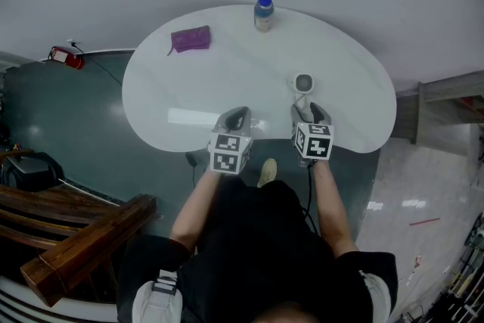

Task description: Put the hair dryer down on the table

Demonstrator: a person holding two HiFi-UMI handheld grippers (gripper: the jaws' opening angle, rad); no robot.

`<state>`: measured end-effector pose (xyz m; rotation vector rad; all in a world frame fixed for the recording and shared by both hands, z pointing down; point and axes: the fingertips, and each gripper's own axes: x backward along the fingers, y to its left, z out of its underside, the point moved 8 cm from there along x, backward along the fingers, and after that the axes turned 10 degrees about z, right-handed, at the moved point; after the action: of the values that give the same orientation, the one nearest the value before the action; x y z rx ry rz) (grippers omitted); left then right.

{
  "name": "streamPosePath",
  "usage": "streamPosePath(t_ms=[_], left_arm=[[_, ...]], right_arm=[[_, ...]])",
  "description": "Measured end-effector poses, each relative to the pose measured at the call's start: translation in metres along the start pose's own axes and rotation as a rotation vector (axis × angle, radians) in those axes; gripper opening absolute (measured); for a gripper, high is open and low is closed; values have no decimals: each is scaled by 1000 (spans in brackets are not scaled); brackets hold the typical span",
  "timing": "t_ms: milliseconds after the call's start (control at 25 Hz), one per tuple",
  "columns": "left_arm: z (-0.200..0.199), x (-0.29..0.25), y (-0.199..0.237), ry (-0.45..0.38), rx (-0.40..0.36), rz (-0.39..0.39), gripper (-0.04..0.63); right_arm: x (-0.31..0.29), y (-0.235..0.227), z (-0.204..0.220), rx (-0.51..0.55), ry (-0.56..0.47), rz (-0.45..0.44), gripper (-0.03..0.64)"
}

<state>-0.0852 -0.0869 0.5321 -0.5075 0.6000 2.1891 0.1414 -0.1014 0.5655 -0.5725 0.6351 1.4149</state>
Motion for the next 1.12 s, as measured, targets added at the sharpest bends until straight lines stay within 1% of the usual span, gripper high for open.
streamPosePath(t_ms=[200,440,800,960,1120], left_arm=[[-6,6,-8,-33,-14,-1,5],[-11,16,-17,-59,-28,-6,5],[-23,37,-32,-112,-44,-20,5],[-35,50,-45,-154,-51,-18,5],[-49,60,-59,-202,-75,-7,5]], right_arm=[[14,2,-2,12,-30,-34,238],[35,4,-7,17,-78,-52,190],[73,5,-17,43,-197,-52,138],[94,3,-21,31,-252,-55,113],[117,0,-26,27,-310,-67,97]])
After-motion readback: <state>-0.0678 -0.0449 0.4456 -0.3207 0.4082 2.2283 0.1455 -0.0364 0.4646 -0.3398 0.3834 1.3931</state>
